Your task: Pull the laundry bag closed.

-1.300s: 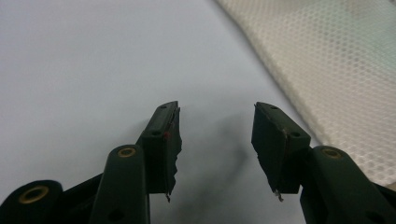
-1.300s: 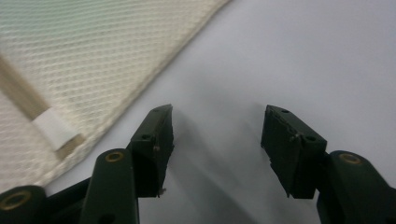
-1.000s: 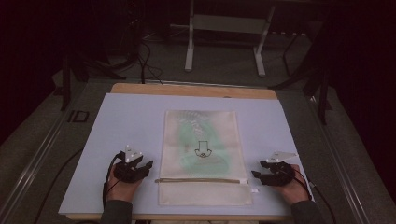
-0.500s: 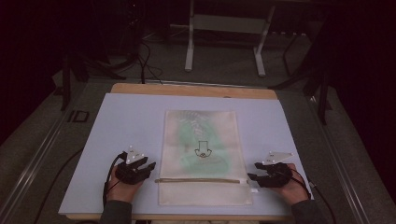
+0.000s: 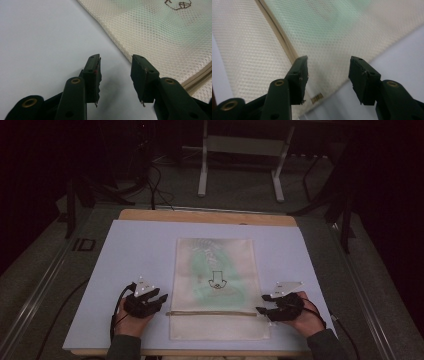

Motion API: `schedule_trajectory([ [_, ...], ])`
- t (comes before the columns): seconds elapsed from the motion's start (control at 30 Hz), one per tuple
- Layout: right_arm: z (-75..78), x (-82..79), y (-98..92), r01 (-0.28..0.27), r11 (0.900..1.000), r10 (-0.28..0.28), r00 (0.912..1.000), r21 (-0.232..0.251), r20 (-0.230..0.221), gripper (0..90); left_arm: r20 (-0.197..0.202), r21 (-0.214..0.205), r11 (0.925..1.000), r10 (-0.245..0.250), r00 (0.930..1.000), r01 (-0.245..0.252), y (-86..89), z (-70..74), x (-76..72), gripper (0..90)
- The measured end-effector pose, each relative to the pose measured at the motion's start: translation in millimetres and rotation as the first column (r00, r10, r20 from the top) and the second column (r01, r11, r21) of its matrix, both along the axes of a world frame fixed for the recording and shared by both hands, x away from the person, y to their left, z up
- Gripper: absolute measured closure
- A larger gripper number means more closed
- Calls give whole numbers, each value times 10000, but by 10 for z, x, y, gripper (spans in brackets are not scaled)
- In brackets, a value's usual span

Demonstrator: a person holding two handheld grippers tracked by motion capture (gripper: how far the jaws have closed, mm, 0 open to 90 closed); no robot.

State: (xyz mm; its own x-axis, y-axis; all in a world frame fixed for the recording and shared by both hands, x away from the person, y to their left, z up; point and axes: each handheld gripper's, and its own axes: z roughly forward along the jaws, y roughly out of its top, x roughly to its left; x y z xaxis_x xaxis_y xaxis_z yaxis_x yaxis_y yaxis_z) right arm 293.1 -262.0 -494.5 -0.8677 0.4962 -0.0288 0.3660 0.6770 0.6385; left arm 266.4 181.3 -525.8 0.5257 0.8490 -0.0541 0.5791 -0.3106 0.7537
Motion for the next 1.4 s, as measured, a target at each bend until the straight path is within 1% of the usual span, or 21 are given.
schedule_trajectory([
  [0.07,19,6,68,-273,9996,273,9996,15,24,506,-21,10,10000,-36,10000,36,-6,-3,0,591],
  [0.1,19,6,68,-273,9996,273,9996,15,24,506,-21,10,10000,-36,10000,36,-6,-3,0,591],
  [0.13,27,9,113,-428,9991,428,9991,-8,-18,506,-28,10,10000,-54,10000,54,-7,-4,1,591],
  [0.23,26,11,136,-482,9988,482,9988,-8,-11,507,-25,10,10000,-57,10000,57,-8,-4,0,591],
  [0.4,18,25,262,-783,9969,783,9969,-10,-60,499,-57,-13,10000,-93,9999,93,-8,-3,-2,595],
  [0.53,23,35,338,-1001,9950,1001,9950,-3,-63,491,-10,-17,10000,-64,10000,64,-1,3,-5,597],
  [0.7,28,40,419,-1199,9928,1199,9927,8,-92,489,-56,-33,10000,-68,10000,68,4,1,-3,598],
  [0.83,25,40,484,-1396,9902,1397,9901,36,-129,490,-181,26,9999,-133,9997,133,1,-10,8,596],
  [1.0,24,33,583,-1667,9859,1669,9859,148,-136,490,-147,-23,9999,-132,9998,132,6,-3,4,596],
  [1.2,26,34,726,-1967,9803,1969,9804,159,-115,490,-141,-64,9999,-106,9998,105,14,-1,4,596],
  [1.23,26,34,726,-1967,9803,1969,9804,159,-115,490,-141,-64,9999,-106,9998,105,14,-1,4,596],
  [1.33,29,40,835,-2181,9758,2182,9758,142,-103,490,-187,-79,9999,-94,9998,92,22,-1,5,596],
  [1.4,30,45,870,-2233,9746,2235,9746,159,-105,489,-186,-101,9999,-82,9998,80,24,0,5,596],
])
